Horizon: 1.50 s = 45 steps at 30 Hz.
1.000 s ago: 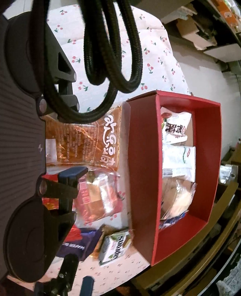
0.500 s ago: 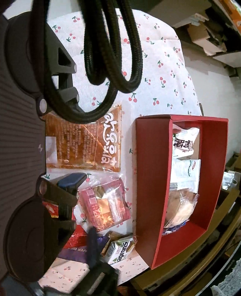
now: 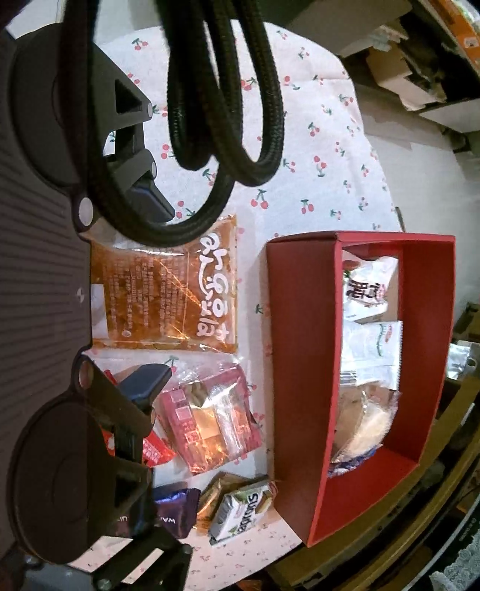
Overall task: Organize snacks
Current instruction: 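Grasp the candy bag with the right tool while the left tool grasps the orange bag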
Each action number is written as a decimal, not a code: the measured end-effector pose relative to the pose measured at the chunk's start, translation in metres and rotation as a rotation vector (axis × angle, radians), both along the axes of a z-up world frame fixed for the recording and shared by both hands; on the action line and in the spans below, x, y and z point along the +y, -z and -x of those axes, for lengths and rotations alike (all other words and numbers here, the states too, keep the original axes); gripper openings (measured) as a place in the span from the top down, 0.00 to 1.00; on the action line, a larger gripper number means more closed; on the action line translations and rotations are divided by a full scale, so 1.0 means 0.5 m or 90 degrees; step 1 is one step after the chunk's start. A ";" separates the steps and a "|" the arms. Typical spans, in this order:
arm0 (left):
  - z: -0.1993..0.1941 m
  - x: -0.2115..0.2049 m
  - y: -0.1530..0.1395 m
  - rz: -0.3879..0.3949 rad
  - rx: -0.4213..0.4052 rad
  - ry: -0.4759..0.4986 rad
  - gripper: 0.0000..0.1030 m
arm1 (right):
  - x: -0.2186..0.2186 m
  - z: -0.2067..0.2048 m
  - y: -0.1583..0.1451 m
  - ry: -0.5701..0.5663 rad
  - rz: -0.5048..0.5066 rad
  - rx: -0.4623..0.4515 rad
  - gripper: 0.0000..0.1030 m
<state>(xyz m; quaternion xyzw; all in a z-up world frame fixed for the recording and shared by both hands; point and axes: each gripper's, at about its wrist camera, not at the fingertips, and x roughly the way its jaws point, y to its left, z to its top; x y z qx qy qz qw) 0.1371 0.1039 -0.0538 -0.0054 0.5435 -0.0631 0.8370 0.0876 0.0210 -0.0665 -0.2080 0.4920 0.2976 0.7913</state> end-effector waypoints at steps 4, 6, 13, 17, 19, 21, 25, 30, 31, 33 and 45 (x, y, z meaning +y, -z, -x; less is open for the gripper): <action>-0.002 -0.001 0.003 0.003 0.004 0.005 0.10 | -0.006 -0.021 0.002 0.032 -0.034 0.043 0.01; -0.002 0.003 -0.001 0.011 0.003 0.003 0.10 | -0.012 -0.029 -0.004 0.022 -0.044 0.068 0.00; -0.006 0.000 0.003 -0.006 0.007 0.003 0.10 | -0.041 -0.058 -0.016 0.052 -0.060 0.044 0.00; 0.000 0.001 0.001 -0.005 0.010 0.005 0.10 | -0.002 -0.065 -0.004 0.035 -0.047 0.023 0.00; 0.001 0.004 0.004 -0.006 0.011 0.001 0.10 | 0.013 -0.063 0.016 0.045 -0.014 0.023 0.00; 0.003 0.003 0.005 -0.015 0.010 0.005 0.10 | -0.002 -0.068 0.015 0.065 -0.031 0.033 0.03; 0.010 -0.003 0.006 -0.027 0.007 0.019 0.10 | -0.030 -0.061 0.012 0.080 -0.035 0.035 0.05; 0.017 -0.013 0.000 -0.049 -0.005 0.027 0.27 | -0.049 -0.037 -0.009 0.081 -0.047 0.028 0.07; 0.018 -0.017 -0.002 -0.051 -0.007 0.029 0.33 | -0.054 -0.033 -0.018 0.084 -0.053 0.021 0.07; 0.019 -0.026 -0.006 -0.058 -0.013 0.032 0.40 | -0.062 -0.021 -0.035 0.093 -0.053 0.002 0.07; 0.021 -0.045 0.000 -0.074 -0.026 0.039 0.25 | -0.091 -0.003 -0.076 0.124 -0.036 -0.059 0.07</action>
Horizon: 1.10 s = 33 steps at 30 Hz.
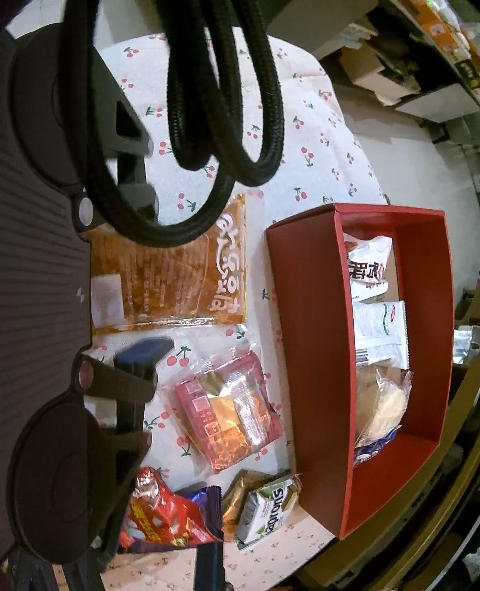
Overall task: Organize snacks
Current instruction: 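Grasp the candy bag with the right tool while the left tool grasps the orange bag, then carry the candy bag with the right tool while the left tool carries the orange bag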
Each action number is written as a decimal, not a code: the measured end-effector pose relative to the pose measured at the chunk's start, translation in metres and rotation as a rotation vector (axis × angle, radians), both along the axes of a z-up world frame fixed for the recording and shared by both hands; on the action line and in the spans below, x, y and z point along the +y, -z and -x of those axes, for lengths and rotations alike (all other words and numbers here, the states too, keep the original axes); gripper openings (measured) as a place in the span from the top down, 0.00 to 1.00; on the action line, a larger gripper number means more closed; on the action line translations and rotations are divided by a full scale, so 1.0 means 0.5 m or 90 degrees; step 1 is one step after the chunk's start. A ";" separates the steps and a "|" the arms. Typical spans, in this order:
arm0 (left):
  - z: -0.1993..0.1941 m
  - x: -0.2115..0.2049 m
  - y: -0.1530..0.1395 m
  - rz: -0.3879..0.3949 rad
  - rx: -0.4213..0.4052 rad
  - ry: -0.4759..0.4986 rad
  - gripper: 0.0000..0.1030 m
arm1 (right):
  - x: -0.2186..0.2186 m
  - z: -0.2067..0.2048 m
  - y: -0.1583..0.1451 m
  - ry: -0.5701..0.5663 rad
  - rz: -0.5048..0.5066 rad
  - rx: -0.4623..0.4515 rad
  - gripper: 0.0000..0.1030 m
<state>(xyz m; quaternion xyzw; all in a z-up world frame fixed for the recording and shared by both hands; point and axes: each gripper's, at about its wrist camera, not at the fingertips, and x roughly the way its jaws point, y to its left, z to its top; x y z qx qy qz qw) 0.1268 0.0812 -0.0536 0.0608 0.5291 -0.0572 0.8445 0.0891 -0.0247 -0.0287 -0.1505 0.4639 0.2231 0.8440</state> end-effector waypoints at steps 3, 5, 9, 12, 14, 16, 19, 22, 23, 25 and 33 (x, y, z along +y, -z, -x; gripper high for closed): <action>0.000 -0.012 0.016 -0.066 -0.019 0.010 0.00 | 0.001 0.002 -0.003 -0.001 0.009 -0.012 0.07; -0.001 -0.011 0.016 -0.067 -0.019 0.012 0.00 | -0.002 0.002 -0.005 0.001 0.013 -0.018 0.07; -0.007 0.007 0.020 -0.032 -0.004 -0.014 0.00 | -0.006 0.003 -0.006 0.001 0.028 -0.033 0.07; -0.007 0.008 0.014 -0.005 -0.002 -0.010 0.11 | -0.006 0.007 -0.007 -0.003 0.044 -0.051 0.07; 0.000 -0.002 0.008 -0.006 -0.010 0.002 0.25 | -0.008 0.009 -0.011 -0.003 0.044 -0.057 0.07; 0.007 -0.007 0.001 0.005 -0.015 0.005 0.42 | -0.010 0.011 -0.017 -0.003 0.041 -0.064 0.07; 0.012 -0.002 -0.006 0.026 -0.013 -0.006 0.54 | -0.013 0.014 -0.024 -0.004 0.041 -0.075 0.07; 0.018 0.002 -0.007 0.035 -0.011 -0.010 0.57 | -0.015 0.015 -0.028 -0.002 0.041 -0.080 0.07; 0.020 0.004 -0.008 0.040 -0.011 -0.012 0.59 | -0.016 0.016 -0.030 -0.001 0.040 -0.082 0.07; 0.027 0.005 -0.013 0.053 -0.011 -0.013 0.60 | -0.016 0.016 -0.034 -0.001 0.037 -0.086 0.07; 0.046 0.005 -0.038 0.101 -0.021 -0.011 0.62 | -0.014 0.015 -0.037 -0.001 0.038 -0.095 0.07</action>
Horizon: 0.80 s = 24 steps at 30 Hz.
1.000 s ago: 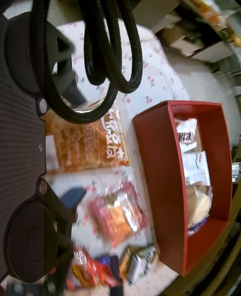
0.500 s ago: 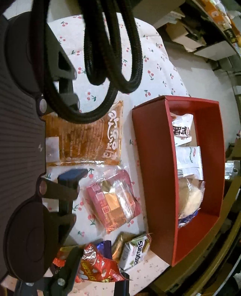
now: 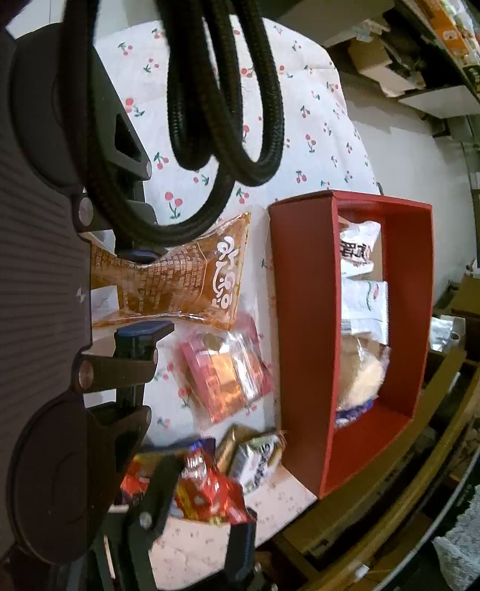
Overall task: Organize snacks
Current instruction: 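Carry the candy bag with the right tool while the left tool carries the orange bag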
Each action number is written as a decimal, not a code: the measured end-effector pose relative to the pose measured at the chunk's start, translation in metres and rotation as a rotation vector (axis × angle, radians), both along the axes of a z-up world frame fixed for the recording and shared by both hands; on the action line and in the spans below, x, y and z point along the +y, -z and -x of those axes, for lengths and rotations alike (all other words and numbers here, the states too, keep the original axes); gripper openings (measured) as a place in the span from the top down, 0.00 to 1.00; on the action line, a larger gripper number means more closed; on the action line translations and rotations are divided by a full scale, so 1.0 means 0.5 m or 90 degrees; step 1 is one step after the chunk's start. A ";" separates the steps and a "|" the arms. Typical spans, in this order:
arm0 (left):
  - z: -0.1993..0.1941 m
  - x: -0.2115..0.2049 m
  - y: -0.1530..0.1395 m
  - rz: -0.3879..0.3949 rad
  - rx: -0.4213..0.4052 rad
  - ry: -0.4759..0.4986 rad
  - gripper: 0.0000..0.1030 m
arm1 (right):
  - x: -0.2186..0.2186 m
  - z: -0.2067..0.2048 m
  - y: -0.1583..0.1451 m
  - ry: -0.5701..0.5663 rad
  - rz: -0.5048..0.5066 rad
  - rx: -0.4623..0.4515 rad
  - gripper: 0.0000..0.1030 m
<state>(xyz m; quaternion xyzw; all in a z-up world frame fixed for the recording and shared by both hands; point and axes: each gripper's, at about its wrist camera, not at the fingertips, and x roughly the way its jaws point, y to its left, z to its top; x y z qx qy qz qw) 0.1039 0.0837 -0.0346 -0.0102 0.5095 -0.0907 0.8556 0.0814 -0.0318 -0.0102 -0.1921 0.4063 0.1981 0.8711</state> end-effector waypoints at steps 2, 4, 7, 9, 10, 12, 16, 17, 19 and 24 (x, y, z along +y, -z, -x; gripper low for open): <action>0.004 0.001 -0.008 0.012 -0.004 0.001 0.62 | -0.001 -0.001 0.000 0.002 -0.001 -0.001 0.07; 0.007 0.002 -0.014 0.024 -0.008 -0.001 0.62 | -0.003 -0.003 -0.002 0.005 -0.004 -0.002 0.07; 0.010 0.005 -0.023 0.042 -0.012 -0.004 0.62 | -0.007 -0.005 -0.005 0.009 -0.006 -0.006 0.07; 0.010 0.008 -0.030 0.054 -0.017 -0.006 0.62 | -0.009 -0.008 -0.009 0.012 -0.008 -0.009 0.07; 0.009 0.009 -0.033 0.060 -0.019 -0.007 0.62 | -0.009 -0.009 -0.011 0.014 -0.009 -0.011 0.07; 0.007 0.011 -0.041 0.069 -0.025 -0.010 0.62 | -0.012 -0.014 -0.015 0.019 -0.010 -0.015 0.07; 0.000 0.012 -0.055 0.090 -0.035 -0.013 0.62 | -0.014 -0.023 -0.023 0.027 -0.012 -0.026 0.07; -0.001 0.011 -0.059 0.091 -0.039 -0.013 0.62 | -0.015 -0.026 -0.026 0.028 -0.013 -0.029 0.07; -0.005 0.009 -0.066 0.097 -0.045 -0.013 0.62 | -0.017 -0.033 -0.032 0.034 -0.018 -0.034 0.07; -0.021 0.002 -0.082 0.110 -0.059 -0.012 0.62 | -0.020 -0.049 -0.044 0.043 -0.027 -0.043 0.07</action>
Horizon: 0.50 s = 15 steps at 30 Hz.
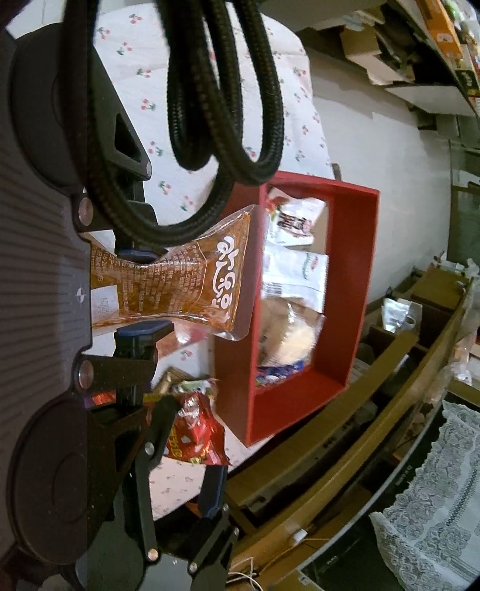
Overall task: Organize snacks
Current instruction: 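Carry the candy bag with the right tool while the left tool carries the orange bag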
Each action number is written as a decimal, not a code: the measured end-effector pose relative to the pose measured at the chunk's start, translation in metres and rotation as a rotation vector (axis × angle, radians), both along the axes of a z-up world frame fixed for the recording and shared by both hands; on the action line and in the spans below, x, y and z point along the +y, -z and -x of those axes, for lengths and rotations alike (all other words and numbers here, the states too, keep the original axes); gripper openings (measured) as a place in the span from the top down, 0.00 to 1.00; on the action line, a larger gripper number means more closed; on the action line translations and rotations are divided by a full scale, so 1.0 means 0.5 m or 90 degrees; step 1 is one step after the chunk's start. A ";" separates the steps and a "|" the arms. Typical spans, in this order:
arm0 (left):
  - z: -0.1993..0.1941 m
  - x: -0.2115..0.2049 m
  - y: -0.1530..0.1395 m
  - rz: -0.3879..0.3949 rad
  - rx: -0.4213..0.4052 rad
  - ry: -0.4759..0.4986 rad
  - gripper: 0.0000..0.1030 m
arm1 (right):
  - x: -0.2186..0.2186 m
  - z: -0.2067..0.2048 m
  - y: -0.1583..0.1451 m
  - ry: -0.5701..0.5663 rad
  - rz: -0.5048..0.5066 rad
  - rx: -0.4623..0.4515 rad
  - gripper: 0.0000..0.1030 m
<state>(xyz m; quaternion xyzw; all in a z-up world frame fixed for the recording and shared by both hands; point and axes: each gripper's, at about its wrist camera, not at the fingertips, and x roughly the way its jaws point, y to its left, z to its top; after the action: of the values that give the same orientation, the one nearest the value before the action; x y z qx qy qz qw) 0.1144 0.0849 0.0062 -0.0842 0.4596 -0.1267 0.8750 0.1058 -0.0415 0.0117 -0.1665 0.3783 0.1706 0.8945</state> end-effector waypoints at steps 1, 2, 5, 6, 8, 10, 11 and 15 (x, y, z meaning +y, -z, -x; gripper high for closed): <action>-0.003 -0.002 -0.003 0.001 -0.003 0.000 0.62 | -0.001 -0.003 -0.001 0.001 -0.001 -0.001 0.07; -0.006 -0.004 -0.006 0.002 -0.007 0.001 0.62 | 0.000 -0.005 -0.003 0.003 -0.002 -0.002 0.07; -0.018 -0.012 -0.017 0.008 -0.017 0.004 0.62 | -0.001 -0.014 -0.010 0.007 -0.007 -0.008 0.07; -0.022 -0.014 -0.021 0.009 -0.021 0.004 0.62 | -0.001 -0.018 -0.013 0.009 -0.009 -0.010 0.07; -0.031 -0.019 -0.028 0.015 -0.028 0.005 0.62 | -0.002 -0.024 -0.018 0.013 -0.012 -0.015 0.07; -0.038 -0.025 -0.036 0.018 -0.036 0.007 0.62 | -0.003 -0.031 -0.024 0.018 -0.016 -0.019 0.07; -0.041 -0.029 -0.039 0.020 -0.039 0.008 0.62 | -0.004 -0.034 -0.027 0.020 -0.018 -0.022 0.07; -0.052 -0.037 -0.048 0.028 -0.050 0.010 0.61 | -0.008 -0.049 -0.038 0.028 -0.024 -0.031 0.07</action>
<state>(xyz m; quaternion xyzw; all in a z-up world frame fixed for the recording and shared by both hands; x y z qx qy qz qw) 0.1403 0.0662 0.0301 -0.0948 0.4229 -0.1468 0.8892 0.1305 -0.0458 0.0308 -0.1454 0.3568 0.1536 0.9099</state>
